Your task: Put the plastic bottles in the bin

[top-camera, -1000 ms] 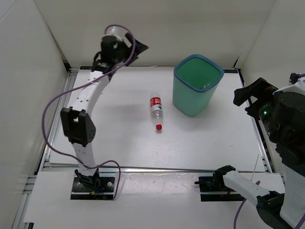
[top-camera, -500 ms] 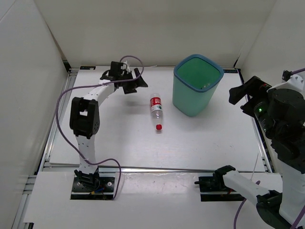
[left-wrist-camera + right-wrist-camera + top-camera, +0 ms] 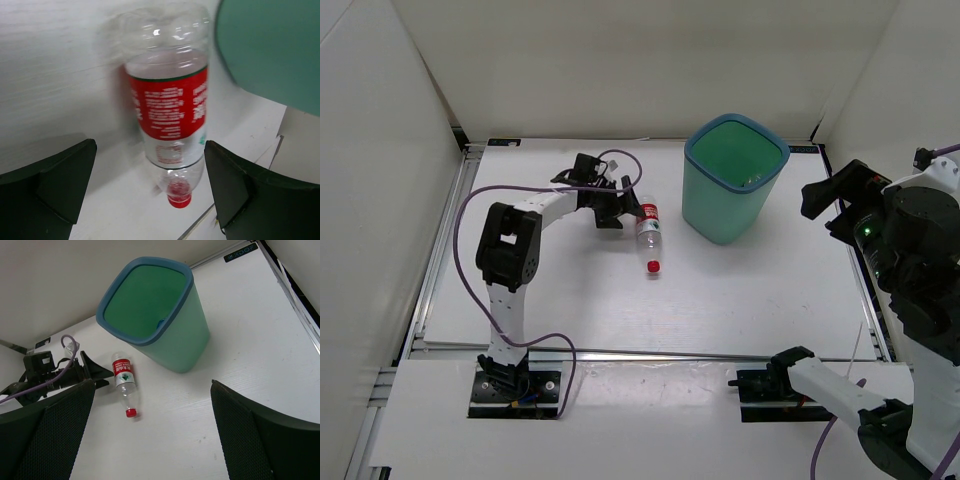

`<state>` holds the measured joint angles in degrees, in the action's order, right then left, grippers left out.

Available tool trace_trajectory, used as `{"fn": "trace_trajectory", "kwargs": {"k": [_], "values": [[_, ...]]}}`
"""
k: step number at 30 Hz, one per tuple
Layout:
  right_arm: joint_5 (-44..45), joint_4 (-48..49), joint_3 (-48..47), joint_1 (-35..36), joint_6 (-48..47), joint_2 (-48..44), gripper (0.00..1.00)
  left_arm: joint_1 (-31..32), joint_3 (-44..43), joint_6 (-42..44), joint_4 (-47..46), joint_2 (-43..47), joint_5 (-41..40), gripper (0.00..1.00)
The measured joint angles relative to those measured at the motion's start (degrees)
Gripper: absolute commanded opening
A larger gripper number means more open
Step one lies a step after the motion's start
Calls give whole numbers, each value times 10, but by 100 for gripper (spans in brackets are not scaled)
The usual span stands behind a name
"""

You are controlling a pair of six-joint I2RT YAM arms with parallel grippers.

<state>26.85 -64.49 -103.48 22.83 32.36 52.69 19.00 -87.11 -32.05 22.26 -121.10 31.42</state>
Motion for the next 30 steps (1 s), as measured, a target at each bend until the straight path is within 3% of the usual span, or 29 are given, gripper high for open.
{"fn": "trace_trajectory", "kwargs": {"k": [19,23,30], "values": [[0,-14,-13,0,2,11,100,38,-60,-39,-36,-57,31,100],[0,-24,-23,0,2,18,100,45,-60,-49,-37,-71,35,90],[-3,-27,-28,0,3,28,100,43,-50,-60,-43,-75,36,63]]}}
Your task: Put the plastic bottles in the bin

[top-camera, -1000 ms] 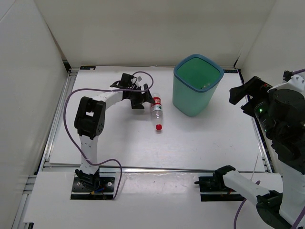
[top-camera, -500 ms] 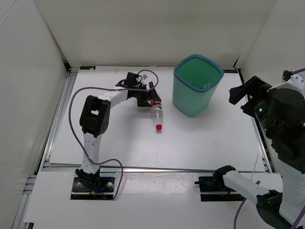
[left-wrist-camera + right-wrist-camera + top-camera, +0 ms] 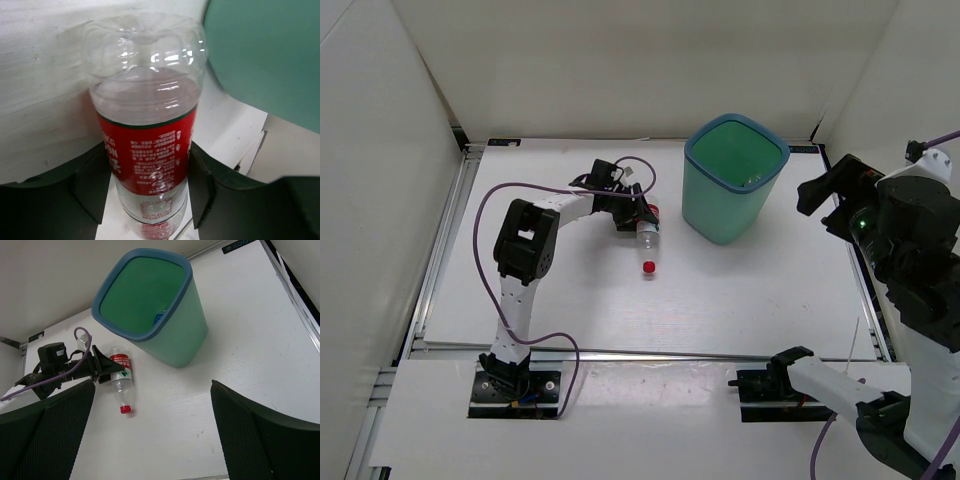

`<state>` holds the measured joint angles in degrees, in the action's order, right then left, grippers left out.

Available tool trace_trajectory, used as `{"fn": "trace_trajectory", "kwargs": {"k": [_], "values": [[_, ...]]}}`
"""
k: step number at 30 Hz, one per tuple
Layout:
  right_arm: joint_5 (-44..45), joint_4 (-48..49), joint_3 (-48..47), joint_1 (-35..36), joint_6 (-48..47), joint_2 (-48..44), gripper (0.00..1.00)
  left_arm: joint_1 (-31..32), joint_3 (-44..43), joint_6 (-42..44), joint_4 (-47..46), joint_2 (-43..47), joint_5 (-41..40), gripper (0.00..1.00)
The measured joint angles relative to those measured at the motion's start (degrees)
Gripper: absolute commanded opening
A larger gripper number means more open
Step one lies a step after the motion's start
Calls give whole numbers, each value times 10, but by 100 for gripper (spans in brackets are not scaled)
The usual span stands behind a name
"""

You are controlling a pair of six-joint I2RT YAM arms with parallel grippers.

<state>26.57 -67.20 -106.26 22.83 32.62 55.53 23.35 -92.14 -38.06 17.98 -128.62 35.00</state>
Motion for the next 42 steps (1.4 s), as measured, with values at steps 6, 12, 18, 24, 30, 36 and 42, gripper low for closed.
{"fn": "trace_trajectory", "kwargs": {"k": [6,12,18,24,30,36,42], "values": [[-2,0,-1,0,2,7,100,-2,-1,0,0,-1,-2,47],[-2,1,3,0,4,3,100,-35,-2,4,5,10,-20,41],[-1,1,39,0,17,-22,100,-142,-159,-17,48,19,-41,40],[-3,1,59,0,20,-26,100,-194,-584,-152,-36,-55,-41,42],[-4,5,60,0,20,-28,100,-118,-471,-300,-251,37,-46,44],[-4,10,60,0,21,-30,100,-6,-518,-390,-335,-57,-60,41],[-4,9,60,0,22,-33,100,60,-510,-422,-336,-121,-68,44]]}}
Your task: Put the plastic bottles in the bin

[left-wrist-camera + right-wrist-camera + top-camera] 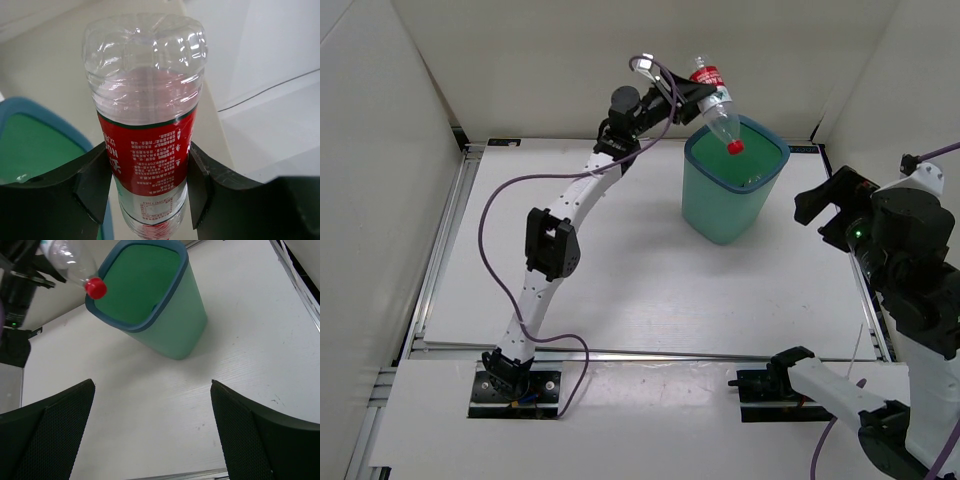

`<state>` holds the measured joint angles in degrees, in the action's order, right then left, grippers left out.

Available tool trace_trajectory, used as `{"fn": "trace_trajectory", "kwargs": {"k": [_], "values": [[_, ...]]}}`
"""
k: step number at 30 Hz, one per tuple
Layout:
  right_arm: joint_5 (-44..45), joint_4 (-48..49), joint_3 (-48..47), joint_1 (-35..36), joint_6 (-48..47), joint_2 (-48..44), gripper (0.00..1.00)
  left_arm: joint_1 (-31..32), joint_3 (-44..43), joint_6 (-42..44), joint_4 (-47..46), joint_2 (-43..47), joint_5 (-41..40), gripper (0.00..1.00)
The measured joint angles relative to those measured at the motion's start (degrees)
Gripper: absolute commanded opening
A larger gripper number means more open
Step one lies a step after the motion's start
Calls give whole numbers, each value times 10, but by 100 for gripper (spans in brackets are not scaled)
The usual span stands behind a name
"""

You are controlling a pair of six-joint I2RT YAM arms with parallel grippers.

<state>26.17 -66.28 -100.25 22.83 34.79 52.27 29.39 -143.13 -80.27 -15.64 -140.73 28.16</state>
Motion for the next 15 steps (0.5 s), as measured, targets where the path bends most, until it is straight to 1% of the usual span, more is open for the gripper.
{"fn": "trace_trajectory", "kwargs": {"k": [3,7,10,11,12,15], "values": [[0,0,0,0,0,-3,100,13,3,-6,4,-22,-5,44],[0,0,0,0,2,-9,100,19,3,-7,11,-28,-8,46],[0,0,1,0,8,-13,100,23,3,-6,4,-28,-8,57],[0,0,4,0,9,-15,100,23,3,-5,5,-27,-9,62],[0,0,7,0,11,-17,100,23,3,-4,6,-27,-10,78],[0,0,13,0,13,-20,100,23,3,2,6,-27,-12,90]]}}
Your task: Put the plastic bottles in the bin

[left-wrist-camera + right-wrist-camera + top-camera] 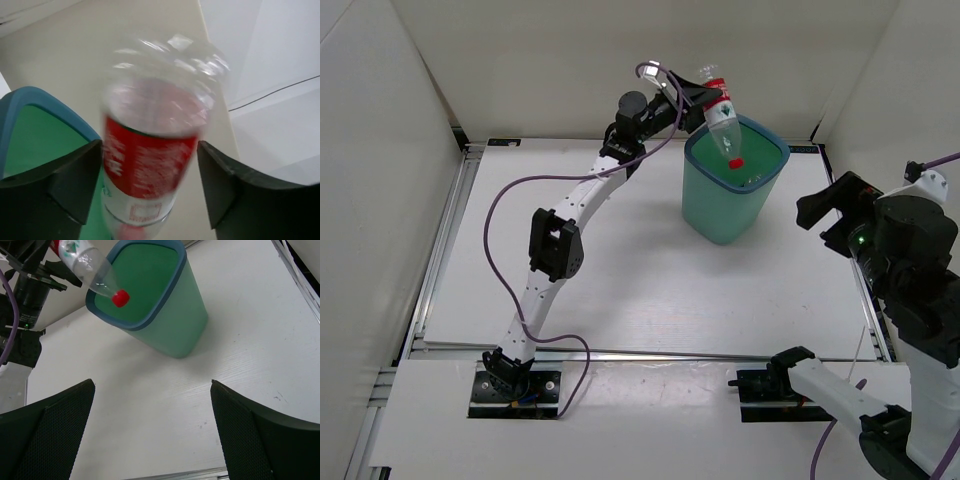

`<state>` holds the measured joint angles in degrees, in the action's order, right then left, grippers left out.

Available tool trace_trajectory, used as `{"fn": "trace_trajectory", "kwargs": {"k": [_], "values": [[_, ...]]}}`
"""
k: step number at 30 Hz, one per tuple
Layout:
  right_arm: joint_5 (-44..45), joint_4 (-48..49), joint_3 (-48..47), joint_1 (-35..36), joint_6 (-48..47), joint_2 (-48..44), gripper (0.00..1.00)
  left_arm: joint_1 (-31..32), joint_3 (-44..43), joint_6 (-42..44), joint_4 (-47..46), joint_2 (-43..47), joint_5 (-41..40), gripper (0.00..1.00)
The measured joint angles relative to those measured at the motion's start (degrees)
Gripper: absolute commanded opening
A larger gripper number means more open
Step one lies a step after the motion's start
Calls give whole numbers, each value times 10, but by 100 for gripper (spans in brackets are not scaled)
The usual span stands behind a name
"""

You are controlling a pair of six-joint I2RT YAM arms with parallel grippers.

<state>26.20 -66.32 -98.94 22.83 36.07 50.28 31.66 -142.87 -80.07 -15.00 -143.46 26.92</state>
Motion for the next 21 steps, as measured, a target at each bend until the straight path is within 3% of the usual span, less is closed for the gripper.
{"fn": "trace_trajectory", "kwargs": {"k": [1,2,21], "values": [[0,0,2,0,0,0,100,0,0,2,0,0,-1,99],[0,0,4,0,0,0,100,1,0,4,1,0,-1,100],[6,1,29,0,13,-22,100,34,5,109,57,24,-7,100]]}}
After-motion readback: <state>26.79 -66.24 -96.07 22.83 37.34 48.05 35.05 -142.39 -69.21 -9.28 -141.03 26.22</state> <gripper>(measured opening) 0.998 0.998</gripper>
